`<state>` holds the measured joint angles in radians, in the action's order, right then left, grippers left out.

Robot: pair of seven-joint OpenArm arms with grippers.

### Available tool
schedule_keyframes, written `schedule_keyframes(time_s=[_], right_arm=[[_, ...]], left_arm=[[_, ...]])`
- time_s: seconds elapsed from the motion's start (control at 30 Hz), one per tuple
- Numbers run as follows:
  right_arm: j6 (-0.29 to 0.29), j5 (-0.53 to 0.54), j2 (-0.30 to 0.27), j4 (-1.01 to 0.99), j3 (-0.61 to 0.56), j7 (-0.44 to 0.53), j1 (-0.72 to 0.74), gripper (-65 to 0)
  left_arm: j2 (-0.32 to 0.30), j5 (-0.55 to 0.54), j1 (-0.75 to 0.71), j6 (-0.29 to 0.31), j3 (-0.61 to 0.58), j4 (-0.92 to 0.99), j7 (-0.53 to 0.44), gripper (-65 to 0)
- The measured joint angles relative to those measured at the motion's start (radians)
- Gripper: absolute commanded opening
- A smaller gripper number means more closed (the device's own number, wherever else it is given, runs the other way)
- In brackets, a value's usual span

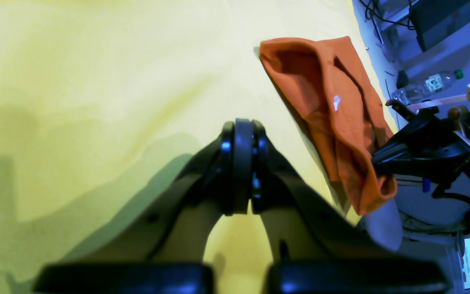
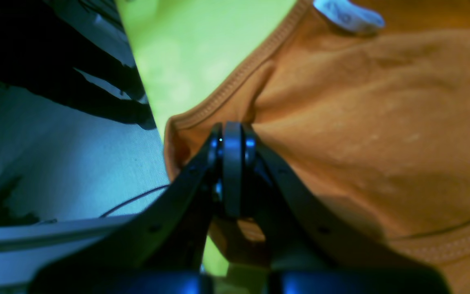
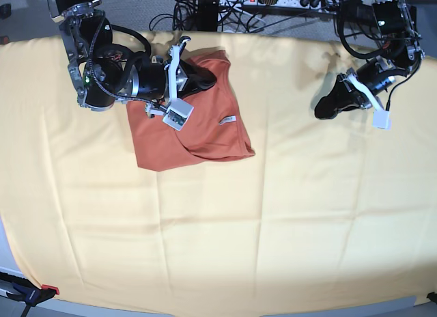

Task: Fold the T-shirt properly
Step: 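Press and tuck the folded bundle with the right gripper, then move the left gripper to the bundle and grasp its edge opposite the right gripper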

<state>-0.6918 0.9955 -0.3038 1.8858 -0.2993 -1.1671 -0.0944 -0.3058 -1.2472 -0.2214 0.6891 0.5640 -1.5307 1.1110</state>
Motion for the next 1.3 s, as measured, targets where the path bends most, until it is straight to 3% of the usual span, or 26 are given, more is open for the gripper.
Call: schedule_keyframes(time_s=[0.2,0.23,0.33,0.4,0.53,0.6,0.67,0.73,0.83,0.93,1.1,1.3], right_arm=[[0.000,-0.085,0.066,0.000,0.000,0.000,-0.003,-65.0],[0.000,-0.103,0.074,0.000,0.000,0.000,-0.003,-62.1],[0.002,-0.102,0.079,0.000,0.000,0.002,-0.002,-35.2],[0.003,-0.102,0.077,0.000,0.000,-0.003,0.011,-27.0],[0.002,-0.079,0.071,0.043,0.001,-0.003,0.067,-27.4],[0.003,-0.065,0.072,0.095,0.014,-0.001,0.093,-32.4],[0.003,-0.073,0.072,0.134,0.030,-0.003,0.115,-46.0],[0.003,-0.083,0.072,0.142,0.042,-0.004,0.142,-65.0],[0.004,-0.209,0.072,0.141,0.046,0.018,0.193,-65.0],[0.003,-0.317,0.066,0.140,0.047,0.108,0.220,-65.0],[0.003,-0.341,0.038,0.065,0.046,0.154,0.258,-65.0],[0.003,-0.339,0.038,-0.145,0.045,0.159,0.350,-65.0]], left_arm=[[0.000,-0.006,0.000,0.000,0.000,0.000,0.000,-65.0],[0.000,-0.006,0.000,0.000,0.000,0.000,0.000,-65.0],[0.000,-0.011,0.000,0.000,0.000,0.000,0.005,-65.0],[-0.001,-0.026,0.000,0.000,0.000,0.000,0.005,-65.0],[-0.003,-0.028,0.000,0.000,0.000,-0.032,0.038,-65.0],[-0.005,-0.031,-0.003,0.000,0.000,-0.062,0.053,-65.0],[-0.006,-0.061,-0.014,0.000,0.000,-0.101,0.062,-65.0],[-0.005,-0.073,-0.030,0.000,0.000,-0.148,0.067,-65.0],[-0.007,-0.066,-0.043,0.000,-0.005,-0.222,0.079,-65.0],[-0.014,-0.069,-0.057,0.000,-0.062,-0.313,0.084,-65.0],[-0.014,0.048,-0.089,0.001,-0.222,-0.446,0.083,-65.0],[-0.018,0.256,-0.084,0.001,-0.430,-0.498,-0.021,-65.0]])
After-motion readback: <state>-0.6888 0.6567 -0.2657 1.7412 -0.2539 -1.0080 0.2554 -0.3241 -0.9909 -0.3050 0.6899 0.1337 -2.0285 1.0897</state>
